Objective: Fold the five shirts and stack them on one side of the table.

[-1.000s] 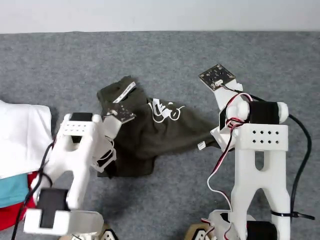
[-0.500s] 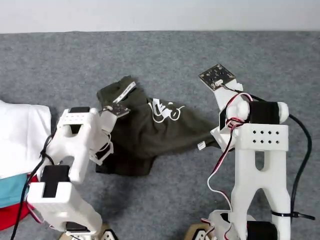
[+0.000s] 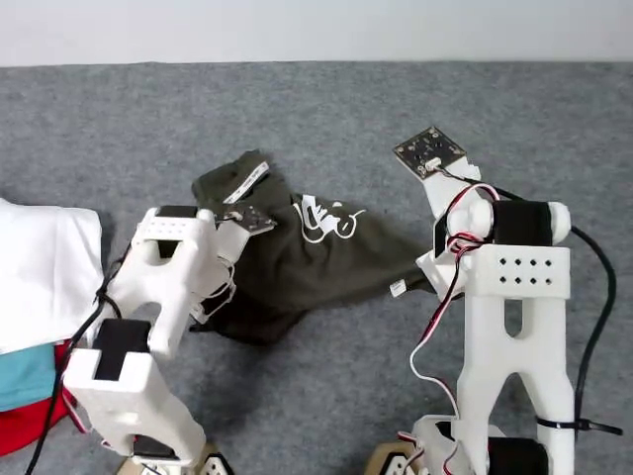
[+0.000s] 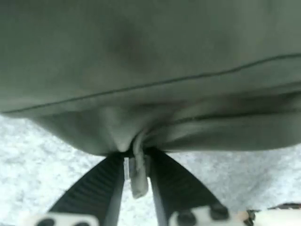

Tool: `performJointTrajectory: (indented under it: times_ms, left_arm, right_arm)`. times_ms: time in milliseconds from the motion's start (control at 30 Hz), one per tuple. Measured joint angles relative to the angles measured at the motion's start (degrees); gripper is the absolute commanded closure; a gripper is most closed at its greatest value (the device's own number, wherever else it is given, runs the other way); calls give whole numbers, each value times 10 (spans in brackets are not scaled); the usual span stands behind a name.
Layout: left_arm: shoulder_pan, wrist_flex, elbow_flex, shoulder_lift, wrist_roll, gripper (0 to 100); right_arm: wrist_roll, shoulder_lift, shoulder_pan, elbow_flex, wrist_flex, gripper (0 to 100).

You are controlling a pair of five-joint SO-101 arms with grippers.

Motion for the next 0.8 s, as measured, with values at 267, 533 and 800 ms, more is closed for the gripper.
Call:
performJointTrajectory:
  times_ms: [267, 533, 800]
  left_arm:
    - [2, 90, -34, -312, 42, 996]
    - [2, 75, -165, -609, 50, 995]
    - [1, -28, -240, -699, 24, 995]
  right_arm:
    - [0, -90, 0, -39, 10, 989]
    - [-17, -155, 0, -126, 0, 989]
    - [-20, -157, 0, -210, -82, 989]
